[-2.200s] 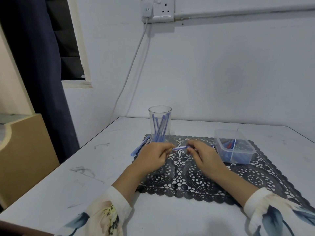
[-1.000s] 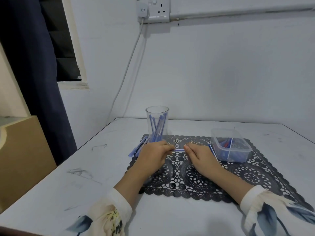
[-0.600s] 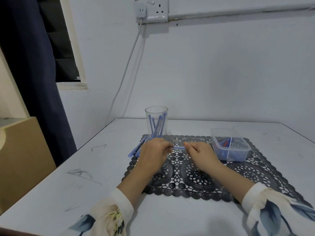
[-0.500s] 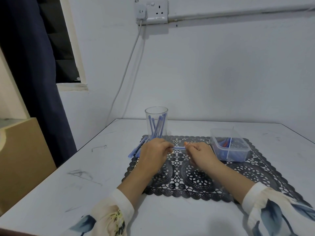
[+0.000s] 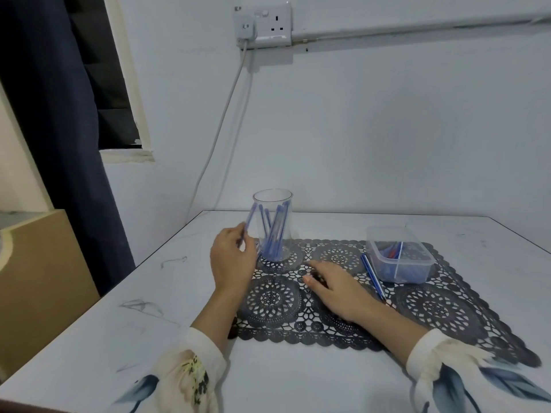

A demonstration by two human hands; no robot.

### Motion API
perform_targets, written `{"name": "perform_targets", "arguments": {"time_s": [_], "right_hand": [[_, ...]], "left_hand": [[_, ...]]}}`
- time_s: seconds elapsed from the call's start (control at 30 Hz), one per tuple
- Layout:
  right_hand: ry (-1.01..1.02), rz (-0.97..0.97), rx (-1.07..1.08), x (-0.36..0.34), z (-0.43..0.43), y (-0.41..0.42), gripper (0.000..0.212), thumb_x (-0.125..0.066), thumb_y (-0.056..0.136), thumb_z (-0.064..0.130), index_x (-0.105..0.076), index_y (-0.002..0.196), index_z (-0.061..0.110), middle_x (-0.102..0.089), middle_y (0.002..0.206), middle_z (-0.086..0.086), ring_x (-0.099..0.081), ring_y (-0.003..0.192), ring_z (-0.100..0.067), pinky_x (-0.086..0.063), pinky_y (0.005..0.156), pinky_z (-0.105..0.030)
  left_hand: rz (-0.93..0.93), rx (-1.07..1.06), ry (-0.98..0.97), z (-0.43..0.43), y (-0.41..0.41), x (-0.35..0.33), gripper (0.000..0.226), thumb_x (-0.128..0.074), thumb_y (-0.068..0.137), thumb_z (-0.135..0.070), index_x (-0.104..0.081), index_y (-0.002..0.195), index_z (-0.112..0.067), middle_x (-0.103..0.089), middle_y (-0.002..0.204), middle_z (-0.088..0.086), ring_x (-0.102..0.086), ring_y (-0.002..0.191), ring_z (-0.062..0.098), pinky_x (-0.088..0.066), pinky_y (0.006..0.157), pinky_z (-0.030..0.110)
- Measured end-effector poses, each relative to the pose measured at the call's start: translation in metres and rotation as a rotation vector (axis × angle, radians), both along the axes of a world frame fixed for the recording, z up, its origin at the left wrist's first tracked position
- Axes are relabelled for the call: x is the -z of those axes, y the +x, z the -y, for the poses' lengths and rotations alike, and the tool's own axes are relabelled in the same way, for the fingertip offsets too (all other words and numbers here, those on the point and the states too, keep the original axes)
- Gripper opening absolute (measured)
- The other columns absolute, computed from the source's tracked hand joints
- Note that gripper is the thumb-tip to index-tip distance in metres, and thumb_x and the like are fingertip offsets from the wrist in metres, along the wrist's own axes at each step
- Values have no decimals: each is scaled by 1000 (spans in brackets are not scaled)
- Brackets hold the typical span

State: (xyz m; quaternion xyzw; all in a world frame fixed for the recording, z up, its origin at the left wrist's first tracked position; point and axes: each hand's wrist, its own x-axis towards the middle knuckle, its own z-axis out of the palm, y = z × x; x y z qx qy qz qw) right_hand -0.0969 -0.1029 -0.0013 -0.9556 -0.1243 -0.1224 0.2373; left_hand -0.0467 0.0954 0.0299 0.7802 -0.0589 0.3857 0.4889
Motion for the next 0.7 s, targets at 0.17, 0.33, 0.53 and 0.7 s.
{"name": "perform_targets", "arguments": {"time_s": [0.17,0.33,0.53,0.7], "right_hand": [[-259,-115,-4,6,-2,3,69,-30,91,61,-18,148,23,-13,156,0,-8,143,-16,-11,116,-35],[-323,-146,7,6,-3,6,73,-30,91,62,-18,149,19,-10,156,-1,-7,143,-17,-10,117,-35],[-325,-150,-3,5,-3,6,73,-30,91,62,-18,149,19,-10,156,-1,-8,143,-17,-10,117,-36],[-334,-149,-8,3,-3,4,72,-30,92,61,-18,148,18,-11,156,-1,-8,143,-18,-10,117,-35]], "left_hand": [[-133,-85,-45,-16,13,2,32,-54,89,-8,-62,120,-3,-61,113,11,-56,104,22,-38,82,20],[-317,-42,-69,-29,32,11,25,-64,85,-10,-68,108,-2,-69,106,14,-63,98,22,-45,90,25],[-418,-20,-42,-31,45,23,22,-71,79,-9,-72,100,-2,-70,100,13,-64,94,21,-44,83,21],[-486,-24,-27,-34,50,27,20,-71,80,-10,-72,98,-2,-70,100,14,-64,93,22,-43,78,22]]}}
